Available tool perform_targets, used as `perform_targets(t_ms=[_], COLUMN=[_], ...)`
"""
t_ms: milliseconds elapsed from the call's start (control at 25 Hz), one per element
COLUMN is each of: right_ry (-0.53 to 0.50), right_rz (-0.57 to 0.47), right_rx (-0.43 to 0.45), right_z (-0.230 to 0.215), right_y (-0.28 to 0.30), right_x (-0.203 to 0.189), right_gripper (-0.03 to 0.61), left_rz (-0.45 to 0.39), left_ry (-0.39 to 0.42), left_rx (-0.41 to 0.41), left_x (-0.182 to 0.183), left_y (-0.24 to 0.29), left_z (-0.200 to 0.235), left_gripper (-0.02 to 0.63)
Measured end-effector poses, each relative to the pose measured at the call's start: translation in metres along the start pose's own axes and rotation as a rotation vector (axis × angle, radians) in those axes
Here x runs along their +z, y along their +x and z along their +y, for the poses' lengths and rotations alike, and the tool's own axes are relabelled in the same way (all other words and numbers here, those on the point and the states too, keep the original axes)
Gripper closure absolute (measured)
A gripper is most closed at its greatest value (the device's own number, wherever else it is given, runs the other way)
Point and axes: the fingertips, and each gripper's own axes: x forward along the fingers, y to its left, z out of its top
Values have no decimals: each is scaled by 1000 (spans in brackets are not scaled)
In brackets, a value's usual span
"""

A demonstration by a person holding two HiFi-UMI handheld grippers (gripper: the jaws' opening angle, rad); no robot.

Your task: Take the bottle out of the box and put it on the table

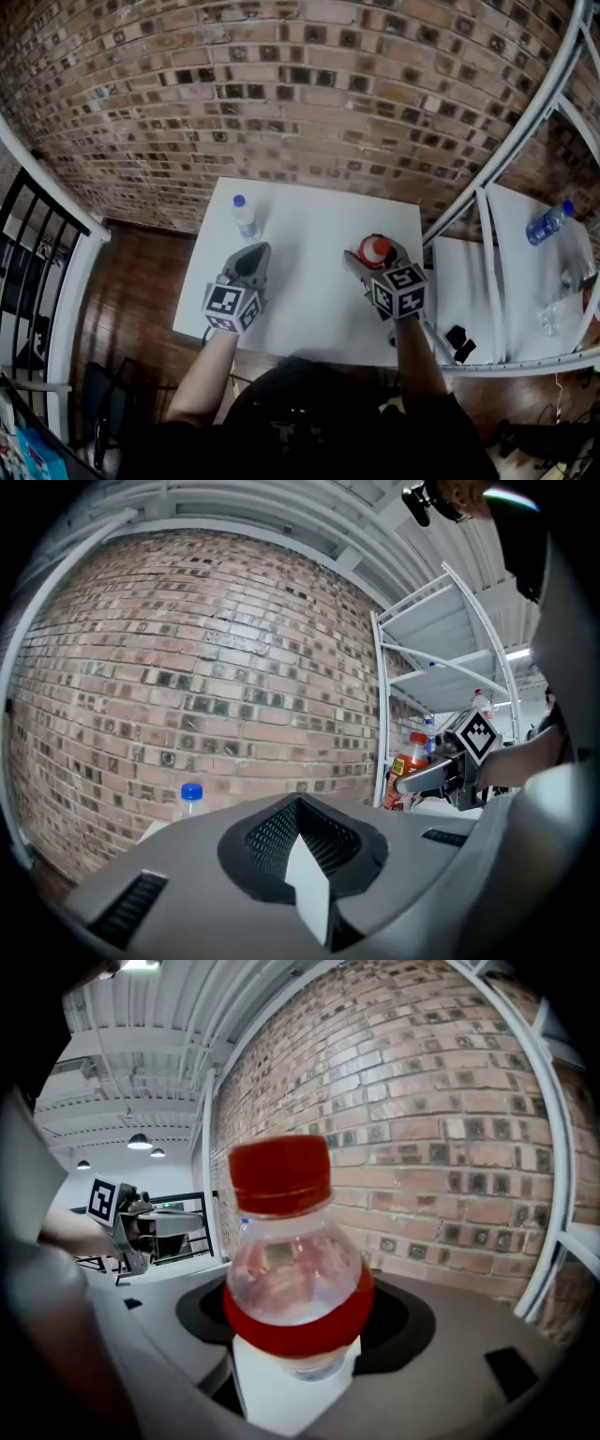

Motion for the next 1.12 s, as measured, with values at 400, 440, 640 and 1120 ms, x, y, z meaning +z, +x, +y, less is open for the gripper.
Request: perform_targets(t_ms=[400, 440, 640, 1120], right_ry=[79, 80, 81, 60], right_rz=[107, 112, 121, 143], right_rx=[-4, -1, 23, 44], right_z=[-46, -50, -58, -62], right_y=[62, 68, 98, 153], right_x=[-61, -63, -71, -79], right_gripper=[247, 247, 247, 247], left_rz=[159, 172, 201, 221], left_ry=[-61, -67, -83, -85], left_rx=[76, 87, 149, 202], left_x=[-72, -77, -100, -116], left_y=[12, 13, 15, 25], left_z=[14, 18, 41, 74], left_gripper=[609, 609, 609, 609])
